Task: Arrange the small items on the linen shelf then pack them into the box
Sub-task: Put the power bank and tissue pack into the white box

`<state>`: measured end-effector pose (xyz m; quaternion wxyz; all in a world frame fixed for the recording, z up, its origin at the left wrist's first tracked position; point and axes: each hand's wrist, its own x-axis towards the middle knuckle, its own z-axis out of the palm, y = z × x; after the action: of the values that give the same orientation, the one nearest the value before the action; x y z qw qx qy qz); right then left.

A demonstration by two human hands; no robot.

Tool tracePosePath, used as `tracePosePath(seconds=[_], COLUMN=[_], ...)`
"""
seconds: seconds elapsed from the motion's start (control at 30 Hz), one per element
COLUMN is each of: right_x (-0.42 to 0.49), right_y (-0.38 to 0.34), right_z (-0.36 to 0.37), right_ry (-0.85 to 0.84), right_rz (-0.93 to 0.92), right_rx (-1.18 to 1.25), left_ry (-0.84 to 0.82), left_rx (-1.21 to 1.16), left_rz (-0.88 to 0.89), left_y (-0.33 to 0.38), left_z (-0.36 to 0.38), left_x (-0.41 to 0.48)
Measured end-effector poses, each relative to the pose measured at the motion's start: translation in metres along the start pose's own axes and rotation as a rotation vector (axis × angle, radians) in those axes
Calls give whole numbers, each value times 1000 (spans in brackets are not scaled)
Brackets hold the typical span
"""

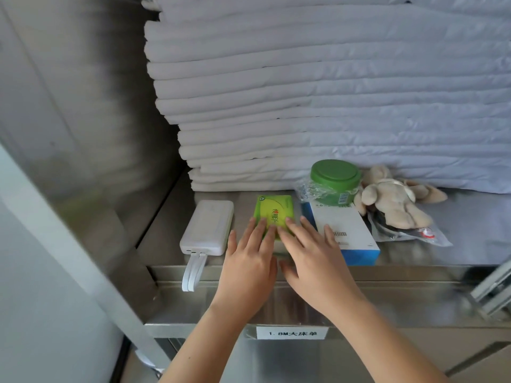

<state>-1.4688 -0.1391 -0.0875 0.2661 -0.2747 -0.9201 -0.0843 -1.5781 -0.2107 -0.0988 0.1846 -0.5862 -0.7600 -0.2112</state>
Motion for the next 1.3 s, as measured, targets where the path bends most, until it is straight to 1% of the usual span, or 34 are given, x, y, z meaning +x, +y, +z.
tracePosePath(seconds=[0.3, 0.5, 0.67, 0.93, 1.07, 1.2, 1.3], right_x=[-18, -25, -16, 0, 6, 12, 13], right_y=[-6, -13, -22, -34, -34, -36, -36], right_z=[-1, -3, -1, 13, 20, 26, 29], right_ry=[26, 55, 55, 40, 25, 22, 21], right_rz=[-27, -59, -110, -152, -152, -156, -162], right_rx=[-7, -26, -13, 60, 82, 86, 91], left_ry=[-33, 34, 60, 1, -36, -81, -113], left_rx=[-17, -50, 16, 207, 227, 228, 220], left_rz=[-16, -13, -45, -97, -122, -188, -197], left_y=[6, 8, -4, -35, -44, -52, -56], left_z=[-7, -19, -25, -21, -23, -25, -24], left_x=[-21, -36, -41, -40, -33, -22, -19])
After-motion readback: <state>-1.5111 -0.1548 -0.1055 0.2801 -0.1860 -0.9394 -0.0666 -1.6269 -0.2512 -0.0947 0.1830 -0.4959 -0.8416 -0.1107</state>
